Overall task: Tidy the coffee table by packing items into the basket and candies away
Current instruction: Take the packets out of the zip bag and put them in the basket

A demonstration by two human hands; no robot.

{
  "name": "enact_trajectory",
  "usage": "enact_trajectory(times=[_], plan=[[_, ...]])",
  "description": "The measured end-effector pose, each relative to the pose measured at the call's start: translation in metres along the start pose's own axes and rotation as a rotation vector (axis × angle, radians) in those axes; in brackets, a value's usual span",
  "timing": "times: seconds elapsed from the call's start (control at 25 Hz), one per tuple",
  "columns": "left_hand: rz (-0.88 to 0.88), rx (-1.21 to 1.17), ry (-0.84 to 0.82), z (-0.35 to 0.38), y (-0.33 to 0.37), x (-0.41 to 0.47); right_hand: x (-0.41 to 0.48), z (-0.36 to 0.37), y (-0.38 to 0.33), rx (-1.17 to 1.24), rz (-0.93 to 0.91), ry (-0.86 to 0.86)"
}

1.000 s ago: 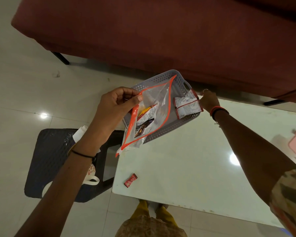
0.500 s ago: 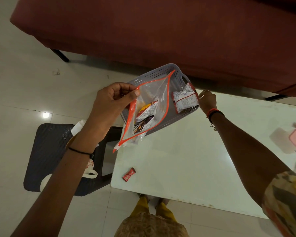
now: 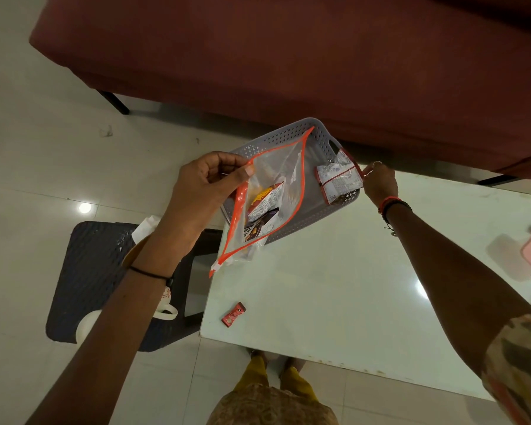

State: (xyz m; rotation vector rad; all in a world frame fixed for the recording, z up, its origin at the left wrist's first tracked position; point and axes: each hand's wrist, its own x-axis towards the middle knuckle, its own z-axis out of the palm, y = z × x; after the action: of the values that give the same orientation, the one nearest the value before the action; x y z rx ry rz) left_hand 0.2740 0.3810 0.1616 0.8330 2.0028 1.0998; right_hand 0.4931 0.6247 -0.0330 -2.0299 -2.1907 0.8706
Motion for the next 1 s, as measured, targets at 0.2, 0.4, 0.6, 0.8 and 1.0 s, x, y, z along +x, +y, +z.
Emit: enact_trajectory(times=[0.2,0.4,0.6,0.8,1.0], plan=[[0.007,0.005,0.0,-0.001,-0.001,-0.001,-0.002,-0.001,0.001,0.042,0.039,-0.002],[0.011,0.01,0.004,-0.001,0.0,-0.004,-0.026,-0.031,-0.039,0.288,-0.034,0.072],[-0.006,0.002,0.019,0.003,0.002,-0.009,-0.127,-0.118,-0.125,0.503,-0.669,0.035],[0.023,0.059,0.05,0.013,0.011,-0.02,-0.19,-0.124,-0.162,-0.163,-0.962,-0.493],[-0.003,0.078,0.069,0.022,0.028,-0.036,-0.189,-0.062,-0.179,-0.665,-0.761,-0.665]])
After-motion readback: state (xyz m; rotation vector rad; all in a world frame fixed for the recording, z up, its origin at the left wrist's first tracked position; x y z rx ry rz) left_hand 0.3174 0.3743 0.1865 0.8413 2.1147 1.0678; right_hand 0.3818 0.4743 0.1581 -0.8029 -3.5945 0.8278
